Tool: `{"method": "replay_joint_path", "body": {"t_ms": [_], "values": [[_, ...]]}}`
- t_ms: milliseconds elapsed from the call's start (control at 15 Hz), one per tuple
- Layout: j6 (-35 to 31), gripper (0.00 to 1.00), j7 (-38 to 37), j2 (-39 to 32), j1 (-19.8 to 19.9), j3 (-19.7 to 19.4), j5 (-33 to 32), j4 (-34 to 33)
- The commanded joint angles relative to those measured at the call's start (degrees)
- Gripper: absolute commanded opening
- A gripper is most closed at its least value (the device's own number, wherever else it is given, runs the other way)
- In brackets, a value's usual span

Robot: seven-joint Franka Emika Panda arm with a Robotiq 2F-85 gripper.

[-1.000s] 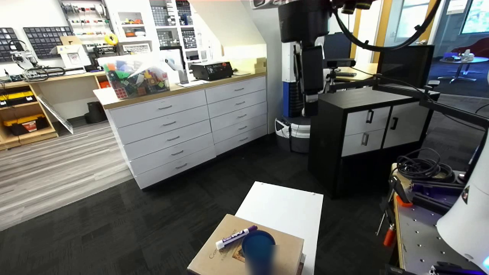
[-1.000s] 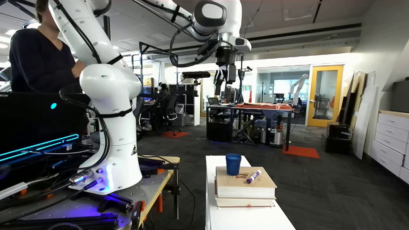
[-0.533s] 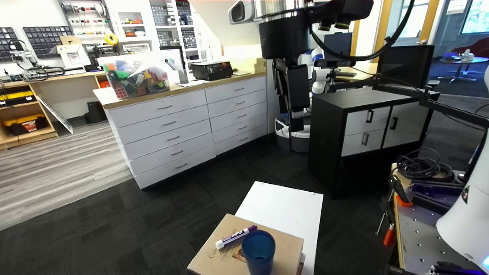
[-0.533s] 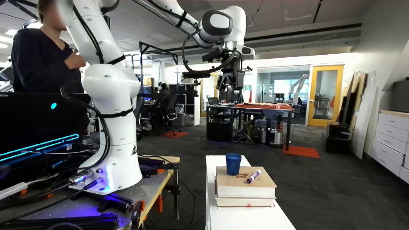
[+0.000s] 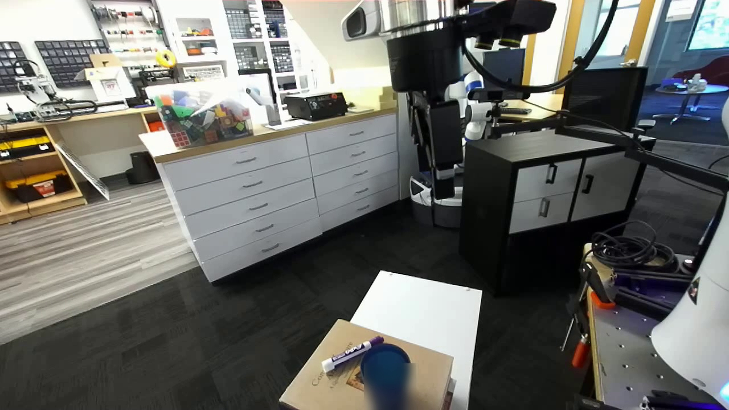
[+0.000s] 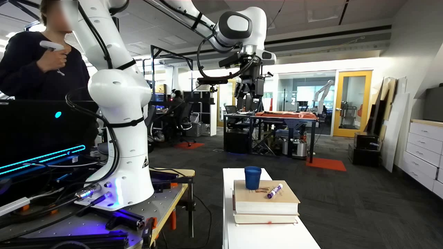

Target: Put the marker in the cup

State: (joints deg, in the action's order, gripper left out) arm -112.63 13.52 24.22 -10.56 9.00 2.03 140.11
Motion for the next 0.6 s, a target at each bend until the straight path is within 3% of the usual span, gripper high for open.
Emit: {"method": "replay_joint_path", "body": {"t_ms": [0, 533], "values": [[-4.65, 1.0, 1.3, -0.56, -0.39, -0.92, -2.06, 1.96], [-17.05, 1.0, 9.74, -6.75, -0.3, -3.23, -5.08, 2.01]]}}
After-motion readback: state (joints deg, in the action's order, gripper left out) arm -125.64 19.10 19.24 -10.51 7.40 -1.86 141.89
